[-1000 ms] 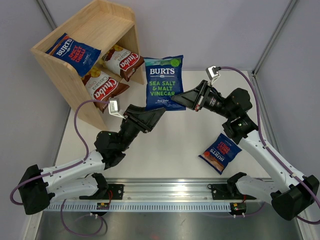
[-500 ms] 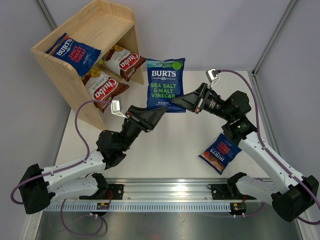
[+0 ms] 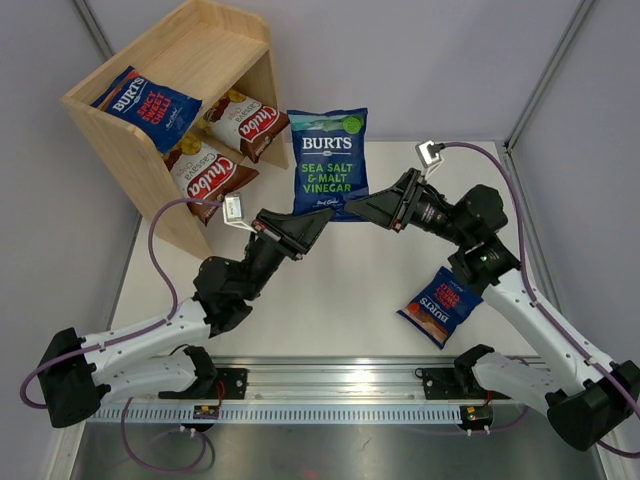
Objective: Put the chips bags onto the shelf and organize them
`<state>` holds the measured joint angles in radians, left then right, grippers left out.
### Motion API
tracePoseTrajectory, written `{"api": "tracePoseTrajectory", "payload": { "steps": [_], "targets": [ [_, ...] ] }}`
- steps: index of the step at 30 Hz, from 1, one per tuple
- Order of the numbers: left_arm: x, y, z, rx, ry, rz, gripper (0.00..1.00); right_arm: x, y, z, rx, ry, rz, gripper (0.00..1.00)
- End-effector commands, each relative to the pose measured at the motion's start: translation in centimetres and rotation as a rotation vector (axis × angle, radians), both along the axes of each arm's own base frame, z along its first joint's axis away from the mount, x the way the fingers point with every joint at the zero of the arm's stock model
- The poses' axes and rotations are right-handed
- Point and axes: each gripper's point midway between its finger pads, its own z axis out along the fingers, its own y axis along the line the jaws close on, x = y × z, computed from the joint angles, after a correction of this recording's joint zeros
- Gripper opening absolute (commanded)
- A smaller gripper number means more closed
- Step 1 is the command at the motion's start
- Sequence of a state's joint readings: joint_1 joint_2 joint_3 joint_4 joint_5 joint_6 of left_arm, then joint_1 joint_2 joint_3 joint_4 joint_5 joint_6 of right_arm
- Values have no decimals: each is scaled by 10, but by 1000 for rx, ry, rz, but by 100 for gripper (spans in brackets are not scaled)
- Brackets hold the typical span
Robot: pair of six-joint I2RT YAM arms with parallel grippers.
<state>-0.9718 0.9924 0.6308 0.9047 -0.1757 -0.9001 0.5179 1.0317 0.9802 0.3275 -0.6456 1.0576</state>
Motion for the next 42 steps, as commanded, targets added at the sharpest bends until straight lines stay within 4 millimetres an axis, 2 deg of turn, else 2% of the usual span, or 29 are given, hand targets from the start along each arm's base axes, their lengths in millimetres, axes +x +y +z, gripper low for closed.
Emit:
{"api": "tracePoseTrajectory", "payload": {
  "steps": [1,2,3,5,6,7,8,11,12,13,14,15,17,18,19,20,21,22,24,25,27,28,33,34,35,36,37,41,42],
  "targets": [
    [5,14,28,-54,-35,74,0,-8,-9,24,-6,-95,-50,83],
    [6,15,29,-58,-34,80,0,-6,-10,20,-32,-95,-67,93],
    [5,16,30,-57,-36,83,0,-7,-11,25,-37,-109,-77,99],
    [9,15,30,-44,-25,97,0,-1,-17,18,-99,-108,-131,99],
    [10,15,30,-34,-16,104,0,-1,-21,24,-114,-125,-161,99],
    [11,18,39,-38,-22,118,0,1,-30,14,-166,-91,-213,100],
    [17,18,35,-10,5,144,0,2,-37,13,-203,-123,-256,99],
    [36,30,37,13,107,252,0,-3,-69,17,-266,-146,-408,99],
    [40,34,40,24,123,283,0,-13,-82,29,-257,-173,-449,99],
    [45,35,41,41,133,313,0,-11,-93,21,-299,-143,-504,99],
    [52,40,39,71,161,367,0,-14,-101,22,-319,-159,-533,99],
    [55,46,56,45,177,393,0,-19,-109,30,-323,-172,-560,99],
    [71,52,54,65,241,472,0,-25,-123,29,-354,-172,-604,99],
    [73,58,74,48,224,501,0,-29,-126,34,-350,-184,-611,99],
    [78,62,78,49,237,533,0,-34,-128,32,-357,-182,-607,99],
    [89,59,73,71,256,574,0,-36,-129,32,-360,-186,-603,99],
    [93,65,91,34,252,589,0,-39,-131,34,-357,-193,-603,99],
    [111,67,82,41,291,621,0,-41,-131,32,-358,-190,-599,99],
    [128,75,90,27,307,648,0,-44,-131,29,-360,-190,-593,99],
    [137,87,106,-3,303,687,0,-47,-133,30,-357,-195,-591,99],
    [154,91,104,33,302,757,0,-50,-134,27,-361,-193,-587,99],
    [157,102,118,5,295,795,0,-51,-134,24,-373,-191,-584,99],
    [198,138,110,-20,339,912,0,-54,-135,17,-398,-190,-573,100],
    [205,138,108,-11,342,901,0,-54,-136,16,-405,-191,-574,99],
    [209,143,114,-47,347,890,0,-54,-136,15,-408,-190,-573,99],
    [217,153,111,-51,365,908,0,-54,-137,14,-411,-190,-576,100],
    [224,152,106,-46,374,909,0,-54,-137,13,-415,-192,-579,100],
    [238,163,100,-88,407,922,0,-50,-140,8,-436,-185,-597,100],
    [242,170,104,-107,413,935,0,-49,-140,6,-444,-177,-601,100]
  ]
}}
